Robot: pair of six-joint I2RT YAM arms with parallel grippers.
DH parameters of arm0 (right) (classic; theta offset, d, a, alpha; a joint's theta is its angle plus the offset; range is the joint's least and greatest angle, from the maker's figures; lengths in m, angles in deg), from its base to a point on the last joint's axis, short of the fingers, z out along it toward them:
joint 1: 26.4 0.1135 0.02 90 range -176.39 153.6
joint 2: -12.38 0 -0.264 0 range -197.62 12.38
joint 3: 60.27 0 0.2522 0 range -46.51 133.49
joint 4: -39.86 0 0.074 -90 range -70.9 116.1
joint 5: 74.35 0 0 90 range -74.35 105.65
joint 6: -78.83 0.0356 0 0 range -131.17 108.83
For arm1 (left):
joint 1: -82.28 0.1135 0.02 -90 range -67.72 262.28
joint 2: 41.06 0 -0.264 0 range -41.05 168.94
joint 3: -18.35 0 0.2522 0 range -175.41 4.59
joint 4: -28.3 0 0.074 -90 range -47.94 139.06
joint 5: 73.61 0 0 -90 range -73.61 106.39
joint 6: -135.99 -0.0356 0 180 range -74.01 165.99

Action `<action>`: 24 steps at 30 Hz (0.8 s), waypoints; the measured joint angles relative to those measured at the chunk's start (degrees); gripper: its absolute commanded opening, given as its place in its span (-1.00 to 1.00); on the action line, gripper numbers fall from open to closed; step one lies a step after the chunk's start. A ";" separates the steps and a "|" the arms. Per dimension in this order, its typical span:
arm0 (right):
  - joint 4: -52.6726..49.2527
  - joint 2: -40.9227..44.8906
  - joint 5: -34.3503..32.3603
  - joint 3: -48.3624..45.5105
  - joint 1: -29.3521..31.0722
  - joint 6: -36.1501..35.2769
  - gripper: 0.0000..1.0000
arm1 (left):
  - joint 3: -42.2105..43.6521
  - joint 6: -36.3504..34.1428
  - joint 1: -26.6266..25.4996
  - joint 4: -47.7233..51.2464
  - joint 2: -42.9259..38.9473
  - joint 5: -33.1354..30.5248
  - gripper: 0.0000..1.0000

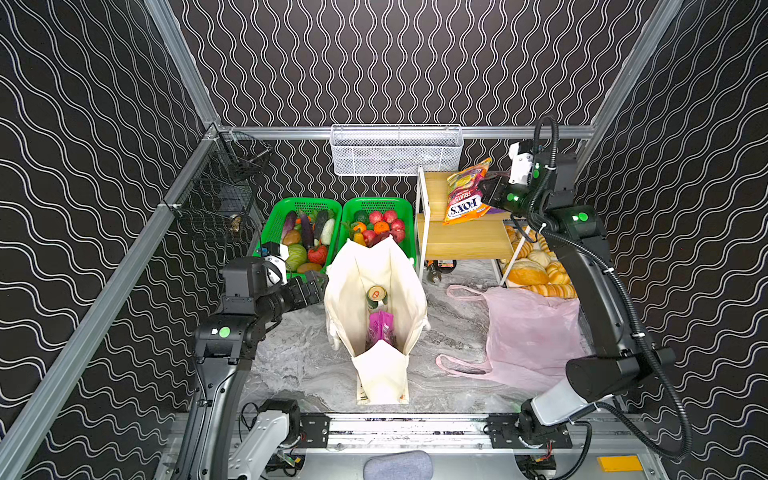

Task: Place the mixed food into the grocery bags and tie them
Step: 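Grasp the orange FOXS candy bag on the upper shelf with the right gripper, then carry the orange candy bag over the tote with the right gripper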

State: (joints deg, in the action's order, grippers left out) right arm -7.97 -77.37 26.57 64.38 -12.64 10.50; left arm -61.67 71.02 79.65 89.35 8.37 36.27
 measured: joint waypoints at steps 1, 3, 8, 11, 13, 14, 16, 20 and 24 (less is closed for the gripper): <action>-0.02 1.40 0.42 -1.05 0.00 0.20 -1.00 | 0.20 0.26 0.00 0.07 0.11 0.39 0.86; 0.48 4.02 1.44 -2.78 0.02 0.37 -1.00 | 0.28 0.28 0.00 0.09 0.55 0.98 0.83; 3.85 10.86 5.79 -8.92 0.00 1.88 -1.00 | 0.59 0.28 0.00 0.37 2.01 1.99 0.76; 5.27 13.94 9.35 -11.78 0.02 3.23 -1.00 | 2.01 0.31 0.00 0.28 1.73 3.80 0.70; 6.56 15.82 12.48 -14.05 0.11 4.59 -1.00 | 3.43 0.31 0.00 0.15 1.09 5.49 0.62; 6.97 16.41 13.79 -14.99 0.28 4.90 -1.00 | 4.09 0.31 0.00 0.09 0.81 6.21 0.58; 7.72 17.73 16.57 -17.40 1.75 6.19 -1.00 | 5.53 0.50 0.00 -0.04 0.22 7.65 0.45; 7.69 18.36 17.40 -19.41 10.05 6.25 -1.00 | 7.76 1.95 0.00 -0.98 -0.81 9.35 0.16; 5.86 16.37 16.15 -19.23 20.63 5.60 -1.00 | 8.55 3.39 0.00 -1.73 -1.31 9.99 -0.08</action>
State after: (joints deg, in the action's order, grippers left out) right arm -2.11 -61.00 42.72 45.15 8.00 16.10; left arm -53.13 74.41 79.65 87.62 7.06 46.26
